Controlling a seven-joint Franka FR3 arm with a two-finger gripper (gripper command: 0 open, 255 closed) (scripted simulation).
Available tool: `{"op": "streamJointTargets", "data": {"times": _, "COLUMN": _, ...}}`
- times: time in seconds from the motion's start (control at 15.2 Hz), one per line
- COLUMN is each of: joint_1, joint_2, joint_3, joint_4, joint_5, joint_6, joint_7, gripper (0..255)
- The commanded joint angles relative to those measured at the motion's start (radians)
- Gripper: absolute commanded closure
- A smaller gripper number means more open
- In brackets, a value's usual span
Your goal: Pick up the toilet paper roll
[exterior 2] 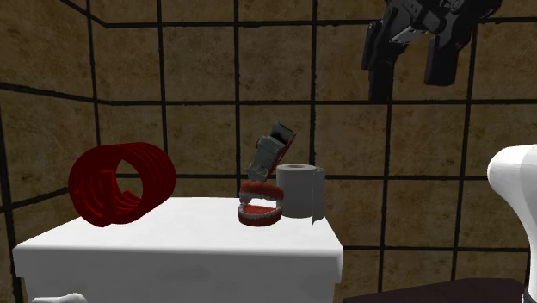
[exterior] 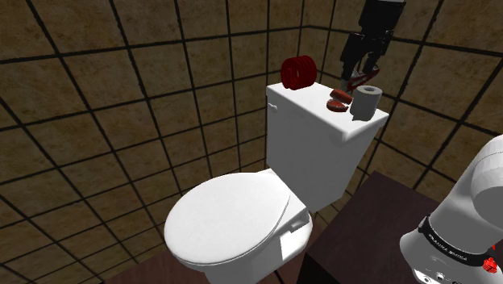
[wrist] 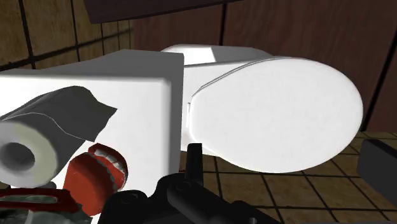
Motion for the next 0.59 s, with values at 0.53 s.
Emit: {"op": "streamJointTargets", "data": {"times": 0.53, "joint_1": -0.107, "joint_2": 0.086, "joint_3": -0.115, "joint_4": -0.047, "joint_5": -0.071, "joint_6": 0.105, "joint_7": -0.006, "gripper": 0}}
